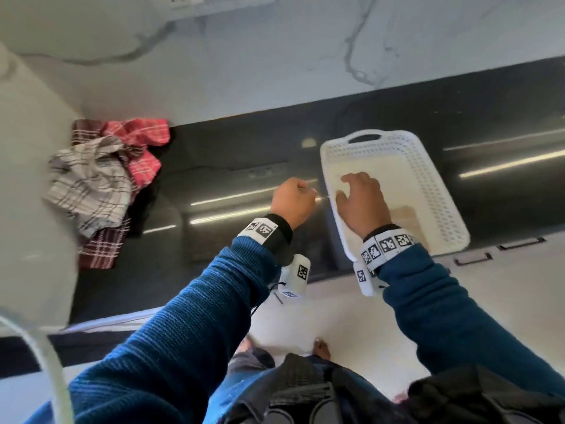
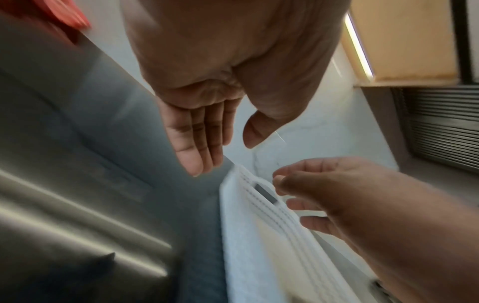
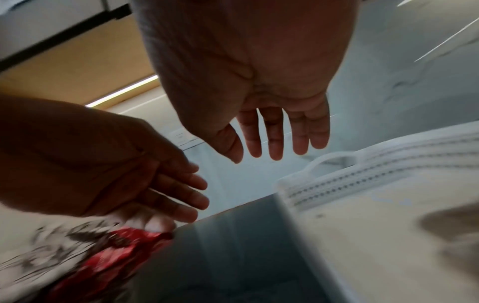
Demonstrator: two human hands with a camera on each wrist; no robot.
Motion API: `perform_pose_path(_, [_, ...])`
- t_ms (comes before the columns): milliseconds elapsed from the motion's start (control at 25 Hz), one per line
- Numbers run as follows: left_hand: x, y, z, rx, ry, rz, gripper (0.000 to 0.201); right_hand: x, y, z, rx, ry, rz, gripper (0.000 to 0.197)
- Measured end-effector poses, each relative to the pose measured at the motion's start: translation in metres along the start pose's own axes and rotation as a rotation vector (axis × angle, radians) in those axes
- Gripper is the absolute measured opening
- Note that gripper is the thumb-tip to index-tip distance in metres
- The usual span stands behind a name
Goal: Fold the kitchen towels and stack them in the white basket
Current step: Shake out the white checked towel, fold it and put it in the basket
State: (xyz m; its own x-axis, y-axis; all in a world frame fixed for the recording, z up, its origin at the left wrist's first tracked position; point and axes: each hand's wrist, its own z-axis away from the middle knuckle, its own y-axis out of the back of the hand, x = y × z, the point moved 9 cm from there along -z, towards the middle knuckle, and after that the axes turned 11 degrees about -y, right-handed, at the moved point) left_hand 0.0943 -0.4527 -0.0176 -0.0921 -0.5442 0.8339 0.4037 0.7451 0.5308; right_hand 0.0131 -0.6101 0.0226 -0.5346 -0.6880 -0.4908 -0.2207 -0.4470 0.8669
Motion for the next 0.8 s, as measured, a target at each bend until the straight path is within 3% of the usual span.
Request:
perform_pose_path(160, [-0.115, 0.163, 0.021, 0.219, 0.171, -0.171, 0.032, -0.133, -0.125, 0.041, -0.213, 0.272, 0.13, 0.041])
perform_pose_path(280, [-0.188, 0.27, 0.039, 0.322, 0.246, -0.452, 0.039, -0.185, -0.219, 0.069, -0.426, 0.313, 0.303, 0.061])
perform_pose_path(400, [-0.23, 0.352, 0.044, 0.411, 0.232, -0.689, 0.051, -0.209, -0.272, 0.082, -0.53, 0.287, 0.437, 0.071])
perform_pose_path(520, [-0.241, 0.398, 0.035, 0.514, 0.176, -0.72, 0.059, -0.209, -0.284, 0.077, -0.536, 0.228, 0.455, 0.074])
perform_pose_path(640, [-0.241, 0.42, 0.02, 0.613, 0.124, -0.504, 0.051, -0.204, -0.283, 0.074, -0.549, 0.196, 0.42, 0.075])
perform_pose_path(800, [-0.195, 0.421, 0.019, 0.652, -0.053, -0.345, 0.042, -0.204, -0.279, 0.075, -0.545, 0.178, 0.378, 0.075])
